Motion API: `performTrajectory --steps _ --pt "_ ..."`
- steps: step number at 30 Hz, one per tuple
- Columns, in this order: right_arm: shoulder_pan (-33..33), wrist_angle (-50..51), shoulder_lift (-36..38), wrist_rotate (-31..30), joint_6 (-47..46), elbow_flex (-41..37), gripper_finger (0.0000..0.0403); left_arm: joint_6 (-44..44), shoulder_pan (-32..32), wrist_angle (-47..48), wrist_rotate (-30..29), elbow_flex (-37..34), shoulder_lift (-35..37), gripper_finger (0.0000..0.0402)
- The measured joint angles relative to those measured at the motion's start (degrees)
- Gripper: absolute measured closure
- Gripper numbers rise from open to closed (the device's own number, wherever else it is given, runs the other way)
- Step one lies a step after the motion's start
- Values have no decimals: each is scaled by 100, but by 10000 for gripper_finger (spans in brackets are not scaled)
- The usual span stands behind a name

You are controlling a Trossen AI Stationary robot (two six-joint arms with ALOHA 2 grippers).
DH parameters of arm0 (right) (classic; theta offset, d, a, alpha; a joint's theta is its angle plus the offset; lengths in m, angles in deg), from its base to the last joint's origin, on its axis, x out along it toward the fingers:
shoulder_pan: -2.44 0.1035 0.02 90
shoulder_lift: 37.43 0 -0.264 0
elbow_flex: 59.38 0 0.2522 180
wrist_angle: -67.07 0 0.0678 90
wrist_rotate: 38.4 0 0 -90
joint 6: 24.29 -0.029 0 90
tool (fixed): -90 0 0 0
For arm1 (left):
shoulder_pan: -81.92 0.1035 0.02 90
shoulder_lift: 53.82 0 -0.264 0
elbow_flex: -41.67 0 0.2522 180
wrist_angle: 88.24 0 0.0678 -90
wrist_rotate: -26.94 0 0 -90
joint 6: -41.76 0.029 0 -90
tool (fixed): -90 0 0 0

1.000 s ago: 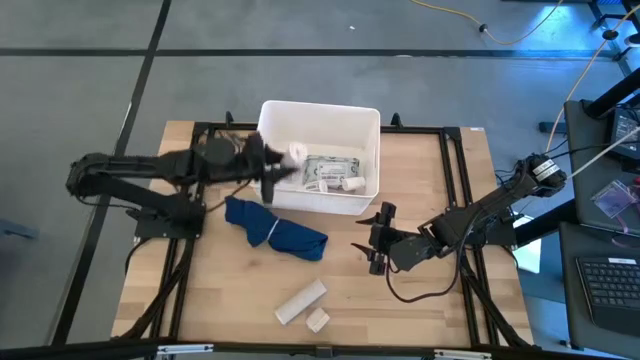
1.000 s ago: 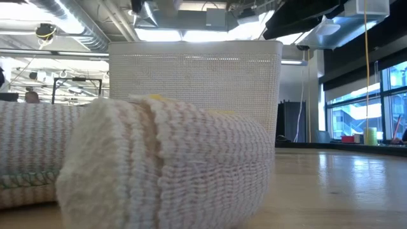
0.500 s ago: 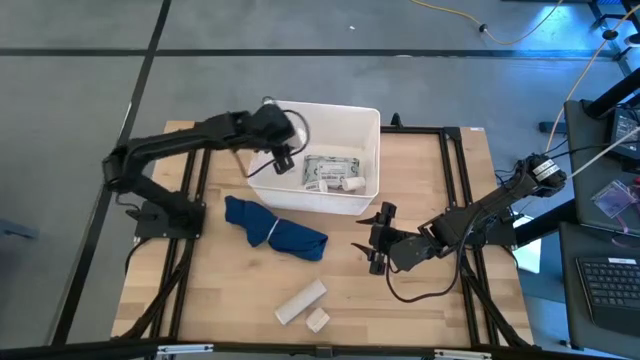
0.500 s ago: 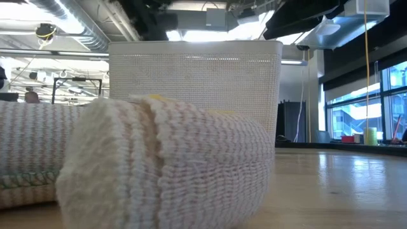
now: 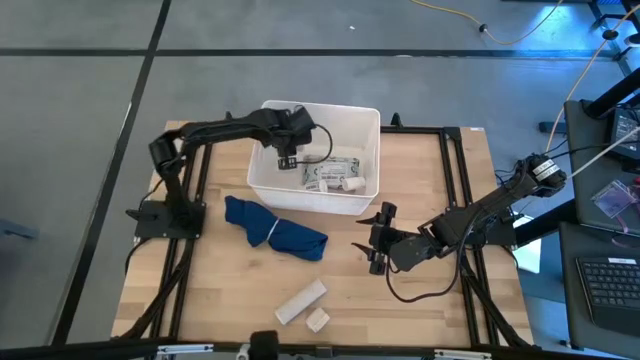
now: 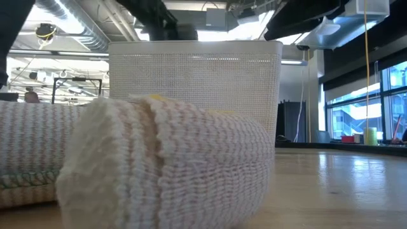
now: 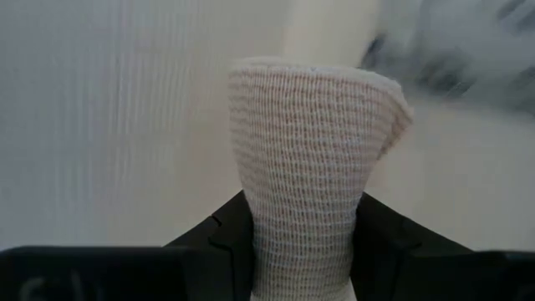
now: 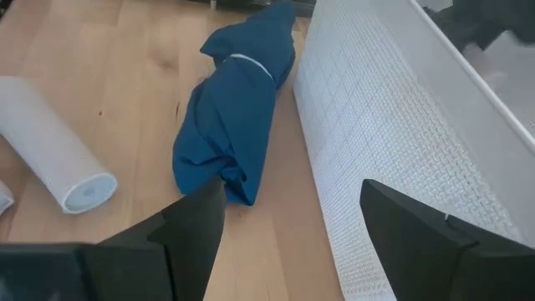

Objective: Pick & place medical supplies in basket/bin
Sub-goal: Put the left light brown bandage into the white bin

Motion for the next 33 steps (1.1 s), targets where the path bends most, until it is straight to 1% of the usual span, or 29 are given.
performTrajectory --steps 2,6,9,14,16,18,21,24,28,33 --pt "0 48 -15 -3 -4 0 126 124 2 89 -358 0 -167 267" --pt "-1 79 -138 -6 10 0 126 219 -5 216 -679 0 -421 267" --pt "-35 100 -241 -5 24 0 126 259 -2 185 -770 0 -542 258" --pt "-132 180 -291 -6 1 0 126 280 -12 169 -763 0 -552 227" --pt "-142 179 -291 -6 -9 0 126 217 -20 176 -751 0 -517 214" --pt "-139 175 -291 -6 -10 0 126 150 -24 176 -858 11 -481 203" --pt "-140 175 -291 77 -15 0 126 95 -25 216 -926 49 -406 192" --pt "-140 164 -291 178 -15 0 126 56 -44 277 -935 216 -365 189" --pt "-140 168 -291 194 -31 1 126 42 -105 586 -944 578 -315 188" --pt "-138 210 -291 201 -92 0 126 18 -225 1198 -951 1162 -115 189"
